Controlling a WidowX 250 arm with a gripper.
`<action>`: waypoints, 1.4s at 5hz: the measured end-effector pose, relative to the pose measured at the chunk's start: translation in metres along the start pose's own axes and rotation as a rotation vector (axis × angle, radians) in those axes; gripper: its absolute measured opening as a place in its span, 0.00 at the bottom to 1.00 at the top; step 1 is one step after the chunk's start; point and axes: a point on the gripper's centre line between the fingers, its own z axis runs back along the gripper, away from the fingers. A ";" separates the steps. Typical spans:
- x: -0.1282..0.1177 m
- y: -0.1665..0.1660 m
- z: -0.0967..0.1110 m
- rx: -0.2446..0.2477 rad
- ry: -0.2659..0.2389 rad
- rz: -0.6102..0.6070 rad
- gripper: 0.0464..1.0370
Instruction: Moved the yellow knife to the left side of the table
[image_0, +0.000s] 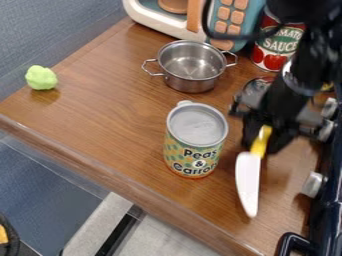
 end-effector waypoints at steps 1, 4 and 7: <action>0.030 0.010 0.031 -0.070 -0.026 0.057 0.35; 0.121 0.129 0.069 -0.056 -0.054 0.359 0.35; 0.145 0.265 0.009 0.115 -0.027 0.379 0.35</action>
